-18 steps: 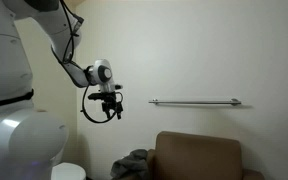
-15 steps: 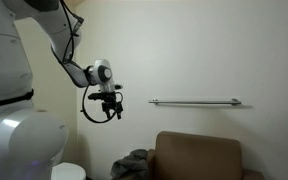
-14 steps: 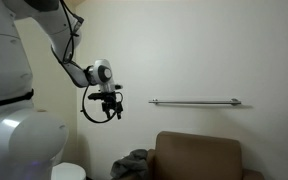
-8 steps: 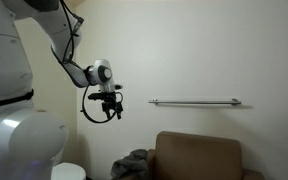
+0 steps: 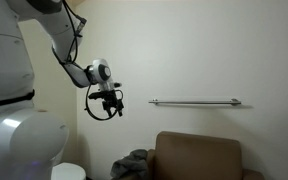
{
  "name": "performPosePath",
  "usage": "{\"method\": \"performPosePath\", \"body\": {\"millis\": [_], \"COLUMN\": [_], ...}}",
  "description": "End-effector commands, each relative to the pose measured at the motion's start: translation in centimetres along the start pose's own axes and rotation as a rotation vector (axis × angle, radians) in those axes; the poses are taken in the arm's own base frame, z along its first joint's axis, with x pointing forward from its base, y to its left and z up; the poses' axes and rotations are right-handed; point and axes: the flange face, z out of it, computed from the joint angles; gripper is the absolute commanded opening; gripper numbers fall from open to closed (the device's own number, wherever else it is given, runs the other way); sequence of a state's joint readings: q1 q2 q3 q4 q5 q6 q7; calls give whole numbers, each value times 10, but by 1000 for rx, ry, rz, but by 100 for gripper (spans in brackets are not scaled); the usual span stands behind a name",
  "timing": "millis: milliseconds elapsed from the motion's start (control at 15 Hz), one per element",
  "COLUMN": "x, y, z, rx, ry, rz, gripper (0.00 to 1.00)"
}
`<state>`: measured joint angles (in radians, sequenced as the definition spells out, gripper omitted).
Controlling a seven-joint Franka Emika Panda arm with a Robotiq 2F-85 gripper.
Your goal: Put the towel on the seat of the chair
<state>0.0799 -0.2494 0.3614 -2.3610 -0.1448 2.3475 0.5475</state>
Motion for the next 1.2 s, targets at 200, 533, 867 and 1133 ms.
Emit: {"method": "performPosePath", "body": {"millis": [200, 533, 867, 1133], "x": [35, 48, 44, 46], "y": [-30, -55, -52, -53], "z": [26, 104, 111, 99], "rx": [-232, -201, -195, -190], "ry": [104, 20, -13, 7], "rz": [57, 61, 46, 48], "gripper": [100, 100, 100, 100]}}
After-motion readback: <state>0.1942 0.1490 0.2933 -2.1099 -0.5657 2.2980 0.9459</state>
